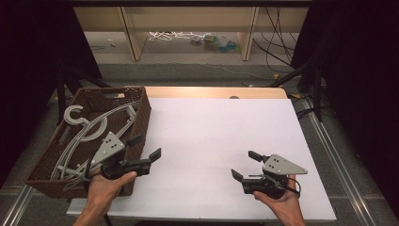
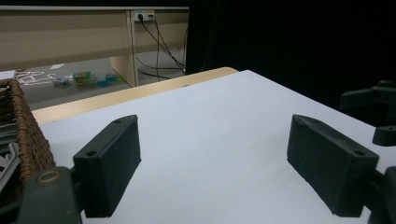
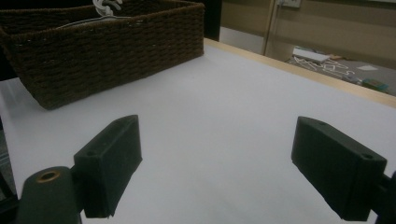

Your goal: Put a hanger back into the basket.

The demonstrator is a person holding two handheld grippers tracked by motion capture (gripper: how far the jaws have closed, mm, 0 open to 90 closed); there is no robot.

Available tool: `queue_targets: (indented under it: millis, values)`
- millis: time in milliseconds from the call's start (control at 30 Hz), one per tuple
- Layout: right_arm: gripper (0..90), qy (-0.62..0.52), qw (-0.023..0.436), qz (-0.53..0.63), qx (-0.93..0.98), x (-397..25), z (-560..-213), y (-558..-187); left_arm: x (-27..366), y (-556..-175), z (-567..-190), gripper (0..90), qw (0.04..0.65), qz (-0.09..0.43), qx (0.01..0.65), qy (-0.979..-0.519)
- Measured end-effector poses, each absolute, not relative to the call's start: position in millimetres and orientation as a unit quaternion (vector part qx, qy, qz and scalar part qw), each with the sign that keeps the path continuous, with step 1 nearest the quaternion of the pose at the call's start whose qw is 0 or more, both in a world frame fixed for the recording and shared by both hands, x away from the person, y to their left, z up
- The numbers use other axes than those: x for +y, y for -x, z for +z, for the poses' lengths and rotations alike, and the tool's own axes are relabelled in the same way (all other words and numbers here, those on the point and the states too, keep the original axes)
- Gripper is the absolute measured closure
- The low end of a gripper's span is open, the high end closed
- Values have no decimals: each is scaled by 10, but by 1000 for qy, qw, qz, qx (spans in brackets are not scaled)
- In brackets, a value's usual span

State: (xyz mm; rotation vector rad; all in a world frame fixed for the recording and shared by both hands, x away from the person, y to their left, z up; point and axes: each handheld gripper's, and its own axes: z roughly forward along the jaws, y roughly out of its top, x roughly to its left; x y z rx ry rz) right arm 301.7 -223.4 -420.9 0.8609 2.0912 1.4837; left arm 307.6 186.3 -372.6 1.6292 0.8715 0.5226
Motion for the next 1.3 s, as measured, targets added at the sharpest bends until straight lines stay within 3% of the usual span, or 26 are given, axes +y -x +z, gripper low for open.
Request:
queue_targets:
  millis: [433, 800, 1300]
  values:
    - [169, -314, 216, 538, 752, -2233, -4234, -2905, 1799, -2961, -4069, 172, 572, 248, 339, -705]
    - [166, -319, 219, 545, 744, -2257, -4268, -2793, 1786, -2898, -4322, 163, 560, 236, 342, -717]
    - [165, -318, 214, 540, 749, -2271, -4290, -2755, 1788, -2901, -4348, 163, 565, 228, 351, -711]
